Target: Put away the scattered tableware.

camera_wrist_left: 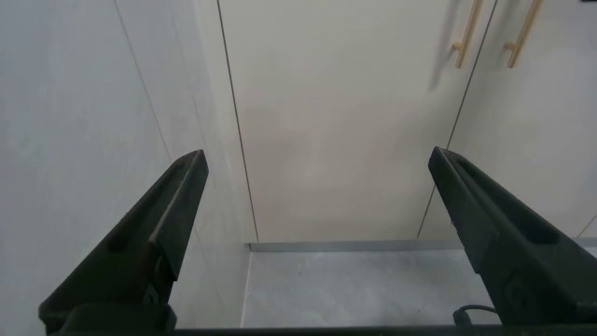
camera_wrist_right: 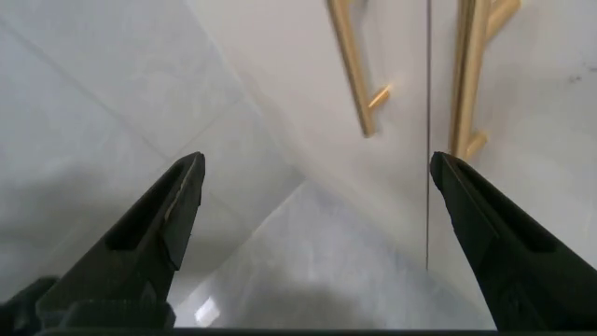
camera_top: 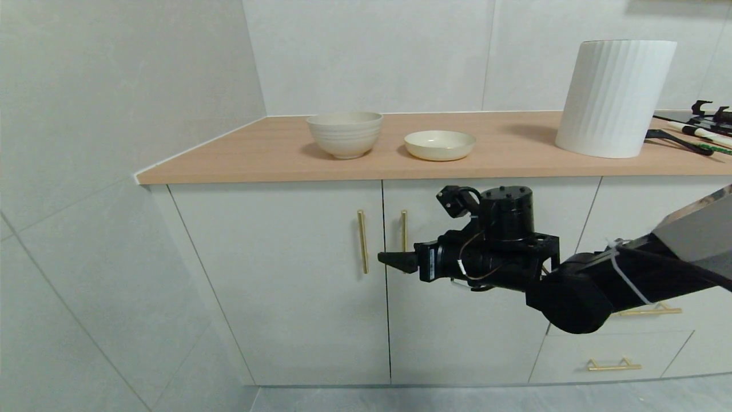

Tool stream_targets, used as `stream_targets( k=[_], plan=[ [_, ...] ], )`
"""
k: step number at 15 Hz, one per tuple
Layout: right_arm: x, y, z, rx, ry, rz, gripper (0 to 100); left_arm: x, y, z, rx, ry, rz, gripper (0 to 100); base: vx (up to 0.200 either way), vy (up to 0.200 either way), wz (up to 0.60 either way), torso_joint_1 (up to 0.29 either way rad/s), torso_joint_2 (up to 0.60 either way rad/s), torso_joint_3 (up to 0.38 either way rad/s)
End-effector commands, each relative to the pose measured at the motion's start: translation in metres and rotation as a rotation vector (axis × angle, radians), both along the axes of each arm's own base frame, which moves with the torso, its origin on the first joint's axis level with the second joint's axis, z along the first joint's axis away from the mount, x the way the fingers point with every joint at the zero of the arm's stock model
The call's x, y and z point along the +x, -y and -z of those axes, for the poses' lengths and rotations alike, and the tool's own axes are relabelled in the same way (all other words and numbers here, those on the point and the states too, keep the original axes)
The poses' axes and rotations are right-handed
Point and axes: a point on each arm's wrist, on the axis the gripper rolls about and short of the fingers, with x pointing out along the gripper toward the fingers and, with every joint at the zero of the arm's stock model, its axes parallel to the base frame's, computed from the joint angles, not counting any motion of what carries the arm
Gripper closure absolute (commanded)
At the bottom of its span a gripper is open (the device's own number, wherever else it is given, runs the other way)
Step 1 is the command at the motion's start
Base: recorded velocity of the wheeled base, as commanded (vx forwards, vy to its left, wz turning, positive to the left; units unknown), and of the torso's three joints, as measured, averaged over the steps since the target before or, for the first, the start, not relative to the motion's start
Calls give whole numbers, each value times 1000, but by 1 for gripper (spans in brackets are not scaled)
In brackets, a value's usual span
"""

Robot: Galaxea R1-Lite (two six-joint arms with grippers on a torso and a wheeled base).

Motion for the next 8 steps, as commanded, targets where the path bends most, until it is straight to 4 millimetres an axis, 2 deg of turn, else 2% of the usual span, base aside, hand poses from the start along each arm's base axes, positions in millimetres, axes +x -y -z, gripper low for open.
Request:
stream_targets(
  k=[1,4,8],
  plan=[
    [13,-6,24,-26,-25,33,0,0,0,0,0,-2,1,0,0,0,0,0,0,0],
    [29,-10,26,21,-20,119,0,0,0,0,0,-2,1,0,0,0,0,0,0,0],
    [35,-12,24,100,-25,125,0,0,0,0,0,0,1,0,0,0,0,0,0,0]
  ],
)
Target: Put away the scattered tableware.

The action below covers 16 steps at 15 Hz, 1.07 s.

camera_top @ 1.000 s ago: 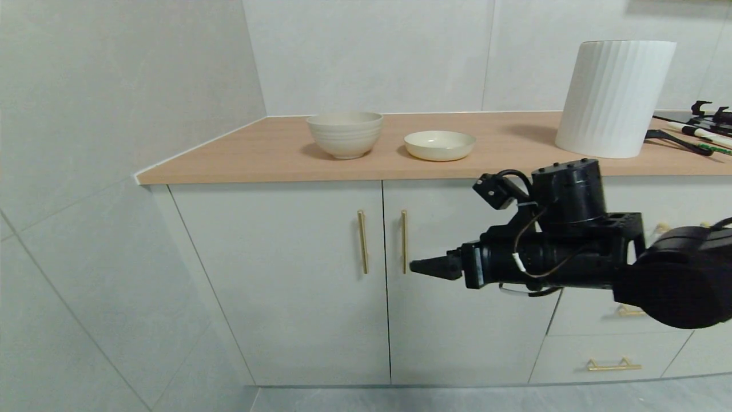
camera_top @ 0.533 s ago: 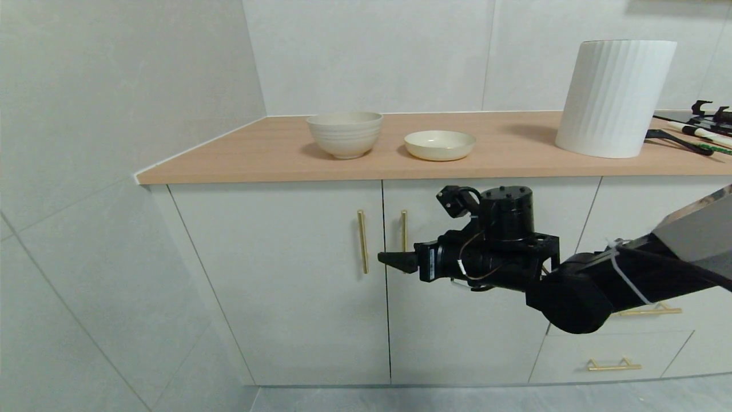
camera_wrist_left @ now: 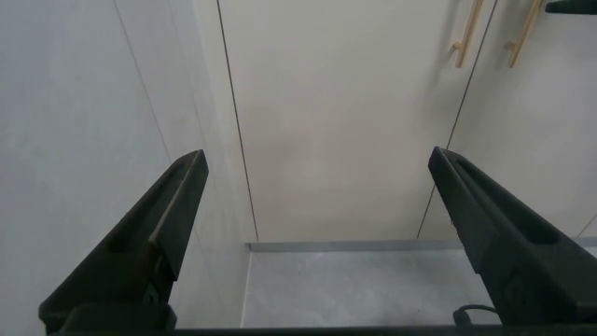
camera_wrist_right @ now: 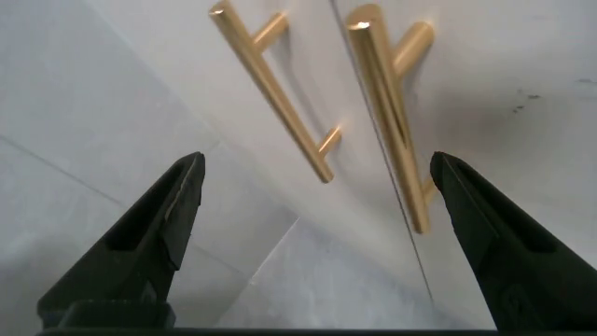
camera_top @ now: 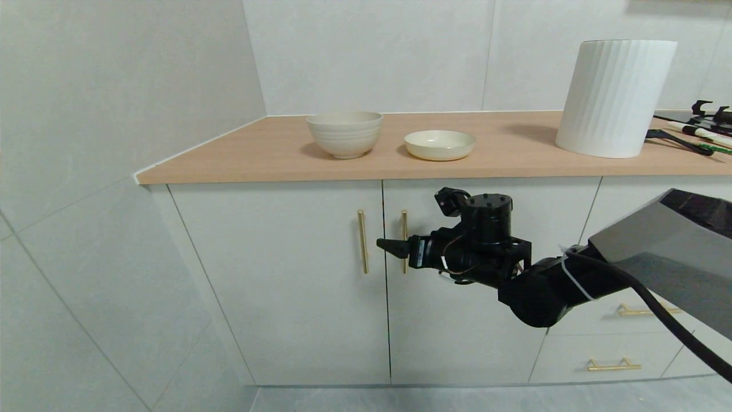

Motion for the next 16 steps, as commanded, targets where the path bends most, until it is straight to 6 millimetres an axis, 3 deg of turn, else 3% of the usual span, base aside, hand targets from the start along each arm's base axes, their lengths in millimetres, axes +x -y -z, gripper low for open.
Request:
stream_targets(
  k=[1,16],
  plan=[
    [2,-1,4,-1,-9,0,0,0,0,0,1,-2,0,0,0,0,0,0,0,0],
    [-4,-18,16,73,-57,-88,0,0,0,0,1,0,0,0,0,0,0,0,0,0]
  ],
)
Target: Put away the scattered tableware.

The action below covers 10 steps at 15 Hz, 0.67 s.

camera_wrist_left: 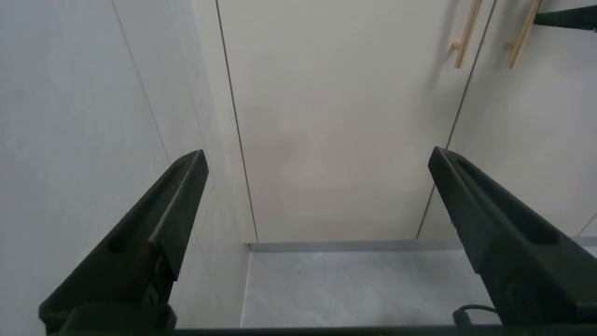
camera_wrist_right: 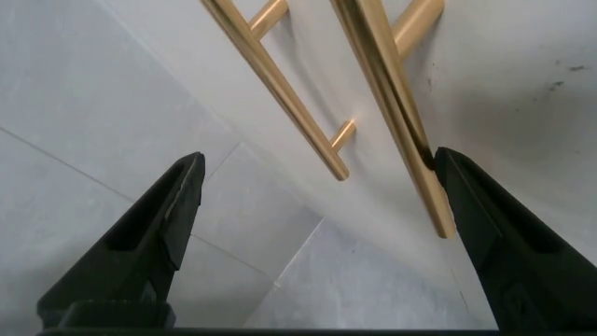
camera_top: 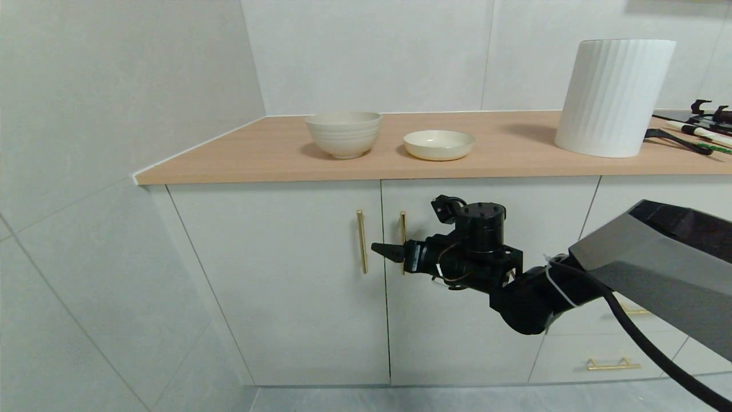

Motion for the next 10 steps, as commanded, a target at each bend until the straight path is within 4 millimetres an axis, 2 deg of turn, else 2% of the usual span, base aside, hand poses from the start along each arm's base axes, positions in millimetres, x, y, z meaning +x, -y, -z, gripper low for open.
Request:
stream_targets(
  k=[1,6,8,10],
  plan=[
    [-3,-1,-2,2,0,-13,0,0,0,0,0,0,0,0,0,0,0,0,0,0],
    [-17,0,-9,-1,-5,-30,0,0,0,0,0,0,0,0,0,0,0,0,0,0],
    [-28,5,-16,-1,-11,-58,0,0,0,0,0,0,0,0,0,0,0,0,0,0],
    [-51,18,-30,10,-23,-157,0,0,0,0,0,0,0,0,0,0,0,0,0,0]
  ],
)
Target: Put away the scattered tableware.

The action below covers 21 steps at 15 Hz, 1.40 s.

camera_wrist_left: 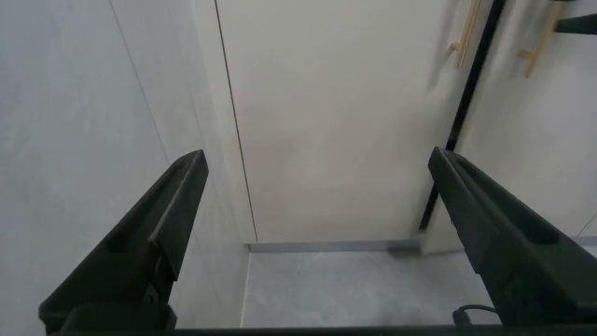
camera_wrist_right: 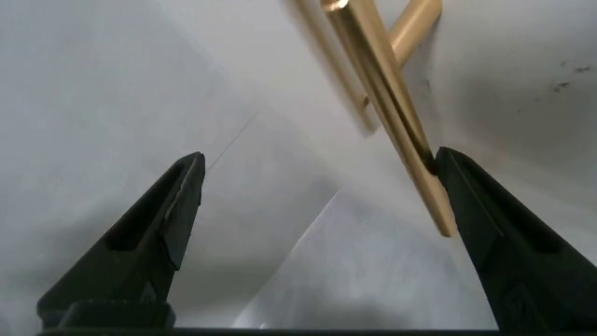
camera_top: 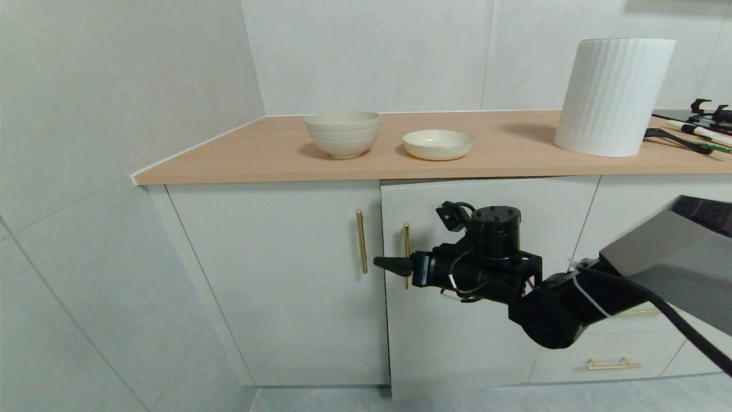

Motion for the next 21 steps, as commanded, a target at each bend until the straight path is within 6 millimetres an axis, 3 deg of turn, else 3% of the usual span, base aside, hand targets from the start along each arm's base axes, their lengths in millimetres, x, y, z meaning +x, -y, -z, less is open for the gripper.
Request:
stream_targets(
  k=[1,7,10,15,21],
  plan=[
    [-24,15,-24,24,18,-54,0,0,0,0,0,-2,0,0,0,0,0,0,0,0],
    [-65,36,-35,31,-18,-199,0,0,0,0,0,0,0,0,0,0,0,0,0,0],
    [-75,44,-31,17,-43,-206,0,0,0,0,0,0,0,0,0,0,0,0,0,0],
    [-112,72,-20,-9,-119,-296,0,0,0,0,0,-2,0,0,0,0,0,0,0,0],
    [-128,90,-9,-9,-115,-277,0,0,0,0,0,-2,3,0,0,0,0,0,0,0]
  ],
)
